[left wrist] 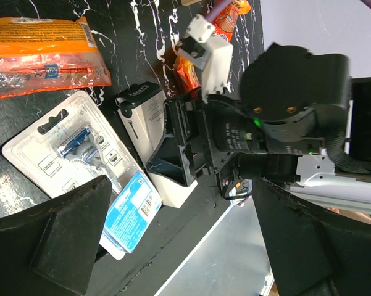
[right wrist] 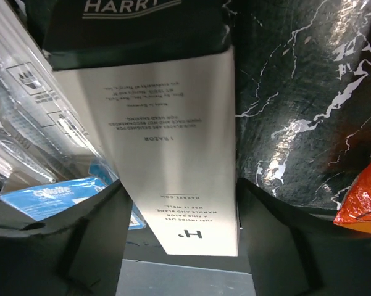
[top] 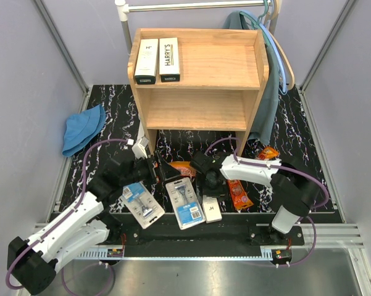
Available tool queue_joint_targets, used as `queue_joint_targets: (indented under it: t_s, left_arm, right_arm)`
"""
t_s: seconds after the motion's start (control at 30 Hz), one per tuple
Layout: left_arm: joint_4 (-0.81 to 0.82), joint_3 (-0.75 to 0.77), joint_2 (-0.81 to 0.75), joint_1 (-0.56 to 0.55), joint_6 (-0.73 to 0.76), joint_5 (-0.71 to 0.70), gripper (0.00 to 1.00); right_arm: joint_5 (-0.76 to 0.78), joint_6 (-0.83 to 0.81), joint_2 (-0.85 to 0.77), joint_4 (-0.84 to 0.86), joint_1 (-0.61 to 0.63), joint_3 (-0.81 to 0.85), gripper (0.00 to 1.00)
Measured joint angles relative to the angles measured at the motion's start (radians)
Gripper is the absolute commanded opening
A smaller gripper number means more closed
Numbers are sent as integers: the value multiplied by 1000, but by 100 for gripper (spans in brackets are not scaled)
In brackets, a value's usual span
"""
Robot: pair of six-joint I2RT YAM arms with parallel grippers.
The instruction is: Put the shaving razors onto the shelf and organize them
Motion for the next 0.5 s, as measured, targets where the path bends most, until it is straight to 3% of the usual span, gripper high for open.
queue_joint_targets:
  t_s: [0.2, 0.5]
  left_arm:
    - [0, 0, -8, -1, 0, 3, 99]
    - [-1, 0, -8, -1, 0, 5, 99]
  right_arm:
    - [26, -4, 32, -31, 27, 40, 50]
    - [85, -9, -28, -59, 39, 46, 47]
